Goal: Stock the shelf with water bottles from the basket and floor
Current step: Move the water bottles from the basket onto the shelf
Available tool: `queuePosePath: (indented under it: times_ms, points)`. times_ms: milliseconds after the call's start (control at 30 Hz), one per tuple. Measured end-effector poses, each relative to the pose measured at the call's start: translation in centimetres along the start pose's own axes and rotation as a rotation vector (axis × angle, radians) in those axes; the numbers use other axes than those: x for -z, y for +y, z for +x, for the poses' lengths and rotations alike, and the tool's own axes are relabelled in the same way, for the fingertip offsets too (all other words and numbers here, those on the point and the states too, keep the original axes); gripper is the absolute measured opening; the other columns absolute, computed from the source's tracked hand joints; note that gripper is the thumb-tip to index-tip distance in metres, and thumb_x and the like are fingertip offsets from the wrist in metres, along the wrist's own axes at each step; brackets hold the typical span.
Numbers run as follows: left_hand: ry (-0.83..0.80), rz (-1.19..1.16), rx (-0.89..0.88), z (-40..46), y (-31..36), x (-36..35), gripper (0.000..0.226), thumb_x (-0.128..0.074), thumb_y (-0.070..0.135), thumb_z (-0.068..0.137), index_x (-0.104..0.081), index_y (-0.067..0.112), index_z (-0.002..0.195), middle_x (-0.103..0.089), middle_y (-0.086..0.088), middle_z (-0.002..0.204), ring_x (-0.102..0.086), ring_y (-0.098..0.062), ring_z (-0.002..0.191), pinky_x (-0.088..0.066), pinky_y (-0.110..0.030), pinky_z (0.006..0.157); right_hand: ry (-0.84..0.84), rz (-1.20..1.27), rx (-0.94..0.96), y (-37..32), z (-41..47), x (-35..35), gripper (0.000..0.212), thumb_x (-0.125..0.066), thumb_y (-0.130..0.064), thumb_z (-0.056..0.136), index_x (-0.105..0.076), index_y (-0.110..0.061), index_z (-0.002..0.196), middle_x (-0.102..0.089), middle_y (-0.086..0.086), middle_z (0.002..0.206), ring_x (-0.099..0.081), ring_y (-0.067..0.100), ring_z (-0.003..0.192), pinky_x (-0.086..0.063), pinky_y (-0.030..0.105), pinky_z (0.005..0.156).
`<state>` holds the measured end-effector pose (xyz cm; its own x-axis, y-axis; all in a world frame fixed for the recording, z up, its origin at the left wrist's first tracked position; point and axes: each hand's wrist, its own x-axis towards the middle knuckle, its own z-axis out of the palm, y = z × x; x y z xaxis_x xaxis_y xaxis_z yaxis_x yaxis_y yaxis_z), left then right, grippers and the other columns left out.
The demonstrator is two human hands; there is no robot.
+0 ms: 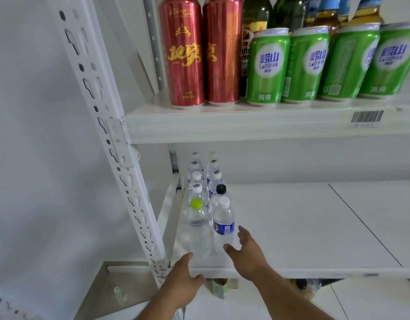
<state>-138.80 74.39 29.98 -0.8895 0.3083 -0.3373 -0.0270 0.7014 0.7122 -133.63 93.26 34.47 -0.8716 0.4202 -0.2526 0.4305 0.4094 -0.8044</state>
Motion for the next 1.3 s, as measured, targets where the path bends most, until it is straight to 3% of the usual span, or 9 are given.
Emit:
queuePosePath:
  times_ms: [133, 300, 467, 567, 667, 833, 933, 1100, 1300]
  points:
    - [-0.061, 0.229, -0.074, -1.4, 0.4, -0.7, 0.076, -0.06, 0.04, 0.089, -0.023, 0.027, 0.154, -0.035, 0.006, 0.156, -0.041, -0.017, 0.138, -0.035, -0.029, 0.112, -0.039, -0.278, 0.04, 1.5, -2.7, 1.0, 0.07, -0.054, -0.046, 0.098, -0.025, -0.02, 0.156, -0.035, -0.002, 0.158, -0.034, 0.02, 0.144, -0.029, 0.032, 0.115]
    - [-0.056, 0.459, -0.144, -3.8, 1.5, -2.5, 0.075, -0.055, 0.04, 0.088, -0.022, 0.027, 0.154, -0.025, 0.005, 0.161, -0.031, -0.023, 0.144, -0.03, -0.043, 0.116, -0.157, -0.708, 0.135, 4.7, -5.1, 1.9, 0.079, -0.045, -0.058, 0.096, -0.016, -0.02, 0.159, -0.011, 0.001, 0.167, -0.006, 0.022, 0.154, -0.011, 0.038, 0.124]
    - [-0.063, 0.518, -0.163, -7.1, 2.2, -5.1, 0.069, -0.06, 0.041, 0.086, -0.033, 0.024, 0.147, -0.035, -0.002, 0.154, -0.038, -0.029, 0.139, -0.038, -0.042, 0.111, -0.213, -0.881, 0.234, 7.7, -7.6, 2.8, 0.083, -0.046, -0.06, 0.094, -0.018, -0.016, 0.159, -0.015, 0.006, 0.166, -0.01, 0.023, 0.153, -0.014, 0.04, 0.124]
    - [-0.057, 0.536, -0.121, -9.6, 1.7, -7.3, 0.068, -0.061, 0.04, 0.086, -0.034, 0.022, 0.146, -0.04, -0.004, 0.151, -0.044, -0.028, 0.134, -0.042, -0.04, 0.107, -0.228, -0.876, 0.266, 10.4, -9.4, 3.1, 0.082, -0.048, -0.062, 0.091, -0.026, -0.016, 0.155, -0.025, 0.006, 0.163, -0.021, 0.025, 0.15, -0.024, 0.045, 0.12]
    - [-0.096, 0.529, -0.029, -12.4, 0.9, -10.4, 0.075, -0.06, 0.04, 0.088, -0.026, 0.021, 0.152, -0.032, -0.001, 0.157, -0.04, -0.025, 0.138, -0.039, -0.039, 0.111, -0.283, -0.81, 0.251, 13.9, -12.0, 3.7, 0.079, -0.051, -0.059, 0.091, -0.032, -0.014, 0.152, -0.032, 0.008, 0.159, -0.028, 0.028, 0.146, -0.028, 0.044, 0.118]
    - [-0.176, 0.49, 0.081, -16.4, -1.2, -16.1, 0.075, -0.063, 0.039, 0.088, -0.028, 0.023, 0.152, -0.034, -0.002, 0.157, -0.042, -0.026, 0.138, -0.038, -0.034, 0.111, -0.394, -0.722, 0.125, 20.3, -15.5, 4.8, 0.08, -0.054, -0.055, 0.094, -0.024, -0.015, 0.157, -0.022, 0.007, 0.164, -0.023, 0.028, 0.149, -0.025, 0.04, 0.12]
    - [-0.22, 0.482, 0.131, -17.7, -2.8, -18.9, 0.075, -0.06, 0.045, 0.081, -0.034, 0.029, 0.149, -0.041, -0.002, 0.153, -0.048, -0.026, 0.133, -0.042, -0.035, 0.108, -0.431, -0.687, 0.067, 23.6, -16.6, 4.6, 0.079, -0.053, -0.054, 0.094, -0.024, -0.015, 0.156, -0.025, 0.008, 0.163, -0.026, 0.029, 0.148, -0.025, 0.038, 0.12]
    - [-0.285, 0.48, 0.215, -18.1, -5.4, -22.2, 0.079, -0.06, 0.043, 0.087, -0.024, 0.023, 0.154, -0.029, -0.004, 0.159, -0.039, -0.027, 0.14, -0.036, -0.034, 0.113, -0.488, -0.666, -0.023, 27.6, -17.7, 3.6, 0.078, -0.052, -0.054, 0.095, -0.025, -0.014, 0.156, -0.026, 0.008, 0.162, -0.029, 0.029, 0.147, -0.027, 0.036, 0.118]
    - [-0.314, 0.407, 0.295, -16.5, -9.5, -23.8, 0.077, -0.06, 0.041, 0.088, -0.026, 0.022, 0.154, -0.031, -0.006, 0.158, -0.039, -0.026, 0.14, -0.034, -0.033, 0.113, -0.541, -0.623, -0.134, 30.6, -16.7, 0.8, 0.077, -0.052, -0.054, 0.096, -0.024, -0.016, 0.156, -0.029, 0.006, 0.161, -0.032, 0.028, 0.144, -0.03, 0.035, 0.116]
